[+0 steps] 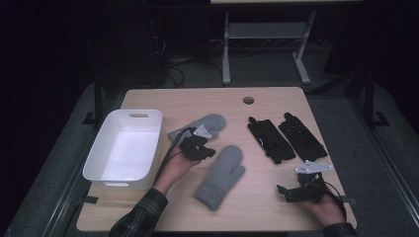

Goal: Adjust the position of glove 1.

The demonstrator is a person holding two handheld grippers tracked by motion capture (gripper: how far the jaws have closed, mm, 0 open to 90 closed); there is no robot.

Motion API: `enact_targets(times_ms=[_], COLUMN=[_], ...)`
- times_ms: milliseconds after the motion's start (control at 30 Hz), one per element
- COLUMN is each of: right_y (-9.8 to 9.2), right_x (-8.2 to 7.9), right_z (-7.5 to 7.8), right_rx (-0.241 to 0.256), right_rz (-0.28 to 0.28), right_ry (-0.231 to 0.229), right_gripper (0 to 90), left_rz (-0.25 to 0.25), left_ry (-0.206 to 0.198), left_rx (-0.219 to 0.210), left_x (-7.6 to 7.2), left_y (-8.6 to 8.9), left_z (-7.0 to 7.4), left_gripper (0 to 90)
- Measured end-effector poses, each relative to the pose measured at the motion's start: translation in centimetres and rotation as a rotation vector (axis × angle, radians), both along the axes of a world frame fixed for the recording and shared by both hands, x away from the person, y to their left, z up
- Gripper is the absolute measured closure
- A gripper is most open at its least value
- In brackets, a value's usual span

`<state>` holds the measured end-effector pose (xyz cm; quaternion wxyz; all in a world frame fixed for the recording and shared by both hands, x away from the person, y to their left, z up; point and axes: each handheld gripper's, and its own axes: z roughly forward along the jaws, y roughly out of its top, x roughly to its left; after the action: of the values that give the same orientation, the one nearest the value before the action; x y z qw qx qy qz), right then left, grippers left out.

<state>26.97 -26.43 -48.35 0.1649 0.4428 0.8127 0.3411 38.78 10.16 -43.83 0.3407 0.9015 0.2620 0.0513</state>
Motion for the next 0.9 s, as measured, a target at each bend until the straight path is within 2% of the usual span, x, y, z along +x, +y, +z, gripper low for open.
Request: enact_targets(times_ms=[167,367,500,533,633,667,900], right_y=[0.0,0.0,0.0,0.0,0.0,0.0,0.0], right_x=[0.0,0.0,0.0,0.0,0.0,0.0,0.0], right_z=[0.0,0.0,0.0,0.0,0.0,0.0,0.0], right_rx=[0.000,0.000,-0.001,-0.001,-0.001,-0.002,-0.001], right_rz=[0.000,0.000,0.001,0.001,0.002,0.002,0.002], right_ry=[0.000,0.000,0.000,-0.001,0.000,0.000,0.000], right_gripper=[0.1,0.1,0.1,0.1,0.1,0.1,0.1], left_rz=[-0.017,-0.050,-0.081,-0.077,-0.103,-0.099,-0.150], left_ry=[0.030,0.038,0.033,0.037,0.034,0.038,0.042], left_rx=[-0.010,-0.029,-0.020,-0.032,-0.024,-0.036,-0.035], left_x=[0.3,-0.1,-0.5,-0.6,-0.7,-0.9,-1.5], left_y=[-1.1,-2.5,-3.4,-3.8,-4.5,-4.8,-6.8], left_z=[-1.0,-1.1,-1.1,-1.1,-1.0,-1.1,-1.2], left_gripper=[89.4,89.4,89.4,89.4,89.4,89.4,89.4])
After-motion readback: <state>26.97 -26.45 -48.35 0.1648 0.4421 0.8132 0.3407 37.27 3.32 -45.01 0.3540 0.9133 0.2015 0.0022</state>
